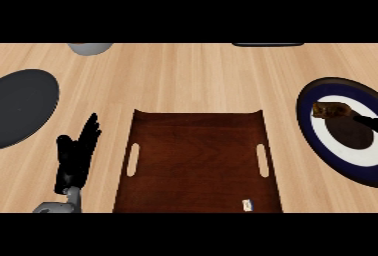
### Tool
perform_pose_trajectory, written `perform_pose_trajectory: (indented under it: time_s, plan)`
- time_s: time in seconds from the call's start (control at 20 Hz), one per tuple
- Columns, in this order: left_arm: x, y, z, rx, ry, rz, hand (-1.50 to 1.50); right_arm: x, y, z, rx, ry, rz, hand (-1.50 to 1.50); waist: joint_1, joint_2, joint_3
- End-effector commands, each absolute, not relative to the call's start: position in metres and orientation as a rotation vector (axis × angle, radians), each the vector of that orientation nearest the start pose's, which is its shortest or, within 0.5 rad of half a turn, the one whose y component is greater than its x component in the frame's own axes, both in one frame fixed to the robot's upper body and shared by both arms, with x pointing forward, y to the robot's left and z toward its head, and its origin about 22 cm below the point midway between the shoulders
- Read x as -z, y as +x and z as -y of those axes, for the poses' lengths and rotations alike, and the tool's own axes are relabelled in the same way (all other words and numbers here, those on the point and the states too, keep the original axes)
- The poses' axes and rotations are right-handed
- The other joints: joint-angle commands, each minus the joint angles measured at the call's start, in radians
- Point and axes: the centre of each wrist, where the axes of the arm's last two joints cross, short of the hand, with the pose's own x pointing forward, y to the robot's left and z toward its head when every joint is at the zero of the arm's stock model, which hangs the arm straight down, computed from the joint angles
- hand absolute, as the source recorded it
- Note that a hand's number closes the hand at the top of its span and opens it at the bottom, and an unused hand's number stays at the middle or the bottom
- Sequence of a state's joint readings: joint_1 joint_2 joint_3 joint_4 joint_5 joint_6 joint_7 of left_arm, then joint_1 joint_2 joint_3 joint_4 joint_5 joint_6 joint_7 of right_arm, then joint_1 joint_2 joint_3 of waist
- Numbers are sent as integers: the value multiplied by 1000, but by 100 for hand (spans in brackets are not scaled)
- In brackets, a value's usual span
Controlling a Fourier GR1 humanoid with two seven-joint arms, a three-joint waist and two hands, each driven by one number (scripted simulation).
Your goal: Pick the sweet potato from the tray and place it in the plate
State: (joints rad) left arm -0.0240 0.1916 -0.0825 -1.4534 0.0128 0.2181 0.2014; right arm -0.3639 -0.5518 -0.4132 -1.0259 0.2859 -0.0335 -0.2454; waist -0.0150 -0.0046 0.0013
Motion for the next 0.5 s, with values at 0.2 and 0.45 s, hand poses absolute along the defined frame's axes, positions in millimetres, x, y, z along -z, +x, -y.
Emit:
perform_pose_trajectory:
  time_s: [0.2,0.45]
  plan:
    - [19,250,-262,18,268,1284,0,-66,257,487,-99,-691,1706,-150,10,4,-1]
    - [13,248,-244,20,233,1289,0,-37,236,497,-123,-633,1760,-150,14,5,-1]
